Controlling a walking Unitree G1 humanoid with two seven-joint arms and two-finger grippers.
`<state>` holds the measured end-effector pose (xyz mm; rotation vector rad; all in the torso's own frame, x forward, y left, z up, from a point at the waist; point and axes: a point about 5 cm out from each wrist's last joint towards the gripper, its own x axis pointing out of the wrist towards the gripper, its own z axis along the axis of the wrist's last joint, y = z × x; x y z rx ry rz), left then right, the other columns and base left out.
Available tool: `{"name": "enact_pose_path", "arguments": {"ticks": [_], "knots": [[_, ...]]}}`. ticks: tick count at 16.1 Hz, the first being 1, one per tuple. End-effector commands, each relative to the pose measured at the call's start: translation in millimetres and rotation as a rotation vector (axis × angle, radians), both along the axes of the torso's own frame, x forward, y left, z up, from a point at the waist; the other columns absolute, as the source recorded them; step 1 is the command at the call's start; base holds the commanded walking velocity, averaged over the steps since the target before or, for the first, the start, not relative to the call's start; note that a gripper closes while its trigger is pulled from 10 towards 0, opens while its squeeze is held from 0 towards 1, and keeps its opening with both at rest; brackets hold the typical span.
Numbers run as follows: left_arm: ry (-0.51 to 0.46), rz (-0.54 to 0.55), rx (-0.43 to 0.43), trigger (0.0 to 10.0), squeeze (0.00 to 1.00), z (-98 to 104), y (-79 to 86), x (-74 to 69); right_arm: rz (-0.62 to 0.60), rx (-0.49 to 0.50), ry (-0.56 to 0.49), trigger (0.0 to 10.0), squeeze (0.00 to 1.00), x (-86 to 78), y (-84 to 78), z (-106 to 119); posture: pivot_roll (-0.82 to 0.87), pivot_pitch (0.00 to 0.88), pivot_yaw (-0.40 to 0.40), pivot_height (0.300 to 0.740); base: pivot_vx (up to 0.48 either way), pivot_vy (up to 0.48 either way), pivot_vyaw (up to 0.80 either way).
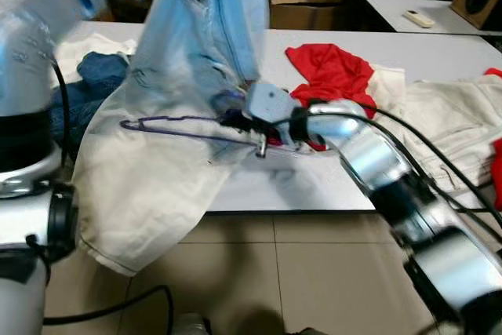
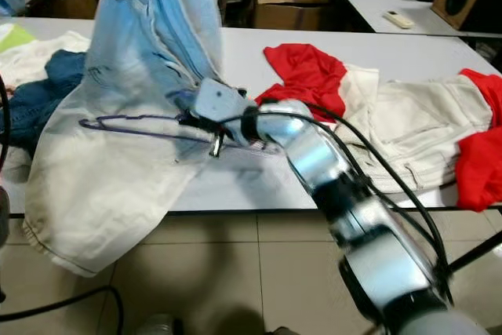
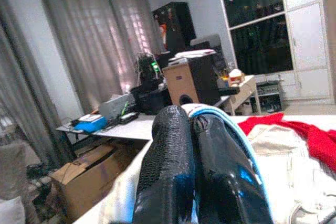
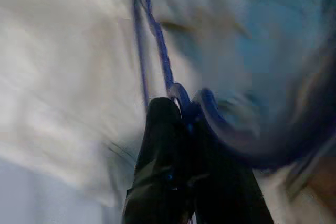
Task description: Hang hanger
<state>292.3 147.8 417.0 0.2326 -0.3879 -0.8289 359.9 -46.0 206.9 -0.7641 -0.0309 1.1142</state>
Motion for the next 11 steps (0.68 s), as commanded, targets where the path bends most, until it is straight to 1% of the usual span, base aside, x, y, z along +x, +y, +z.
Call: {"name": "enact_pose_path", "arguments": {"ticks": [1, 2, 3, 4, 5, 6, 7, 8, 9, 10, 11], "knots": [[-0.081, 0.096, -0.012, 10.0, 0.00, 20, 18.7, -12.0, -0.055, -0.117, -0.075, 10.0, 0.00, 15.9, -8.6, 6, 0.10, 0.000, -0.073, 0.740, 0.000, 0.000, 0.00], [-0.099, 0.129, -0.024, 10.0, 0.00, 25, 26.0, -13.5, -0.064, -0.150, -0.106, 10.0, 0.00, 20.4, -9.0, 11, 0.10, 0.000, -0.081, 0.740, 0.000, 0.000, 0.00], [-0.138, 0.198, -0.051, 10.0, 0.00, 33, 40.0, -15.3, -0.090, -0.201, -0.192, 10.0, 0.00, 29.3, -8.3, 26, 0.10, 0.000, -0.088, 0.740, 0.000, 0.000, 0.00], [-0.182, 0.267, -0.085, 10.0, 0.00, 41, 52.4, -17.7, -0.160, -0.206, -0.334, 10.0, 0.00, 39.8, -4.9, 54, 0.10, 0.000, -0.097, 0.740, 0.000, 0.000, 0.00], [-0.269, 0.323, -0.149, 10.0, 0.00, 56, 63.3, -24.9, -0.334, -0.057, -0.632, 10.0, 0.00, 48.3, 0.2, 118, 0.11, 0.000, -0.108, 0.740, 0.000, 0.000, 0.00], [-0.344, 0.359, -0.214, 10.0, 0.00, 70, 71.6, -34.5, -0.409, 0.260, -0.778, 10.0, 0.00, 39.6, 2.6, 180, 0.11, 0.000, -0.108, 0.740, 0.000, 0.000, 0.00], [-0.391, 0.380, -0.227, 10.0, 0.00, 76, 75.4, -40.1, -0.390, 0.372, -0.821, 10.0, 0.00, 32.7, 2.7, 202, 0.11, 0.000, -0.108, 0.740, 0.000, 0.000, 0.00], [-0.409, 0.390, -0.230, 10.0, 0.00, 76, 76.8, -42.1, -0.377, 0.358, -0.847, 10.0, 0.00, 31.8, 4.1, 202, 0.11, 0.000, -0.127, 0.740, 0.000, 0.000, 0.00], [-0.386, 0.377, -0.247, 10.0, 0.00, 71, 75.7, -40.2, -0.398, 0.309, -0.827, 10.0, 0.00, 37.6, 5.7, 181, 0.11, 0.000, -0.128, 0.740, 0.000, 0.000, 0.00], [-0.378, 0.371, -0.252, 10.0, 0.00, 68, 75.3, -39.3, -0.408, 0.288, -0.824, 10.0, 0.00, 39.8, 6.1, 173, 0.11, 0.000, -0.125, 0.740, 0.000, 0.000, 0.00], [-0.319, 0.368, -0.211, 10.0, 0.00, 49, 70.1, -29.4, -0.421, 0.214, -0.797, 10.0, 0.00, 45.5, 6.6, 140, 0.11, 0.000, -0.125, 0.740, 0.000, 0.000, 0.00]]}}
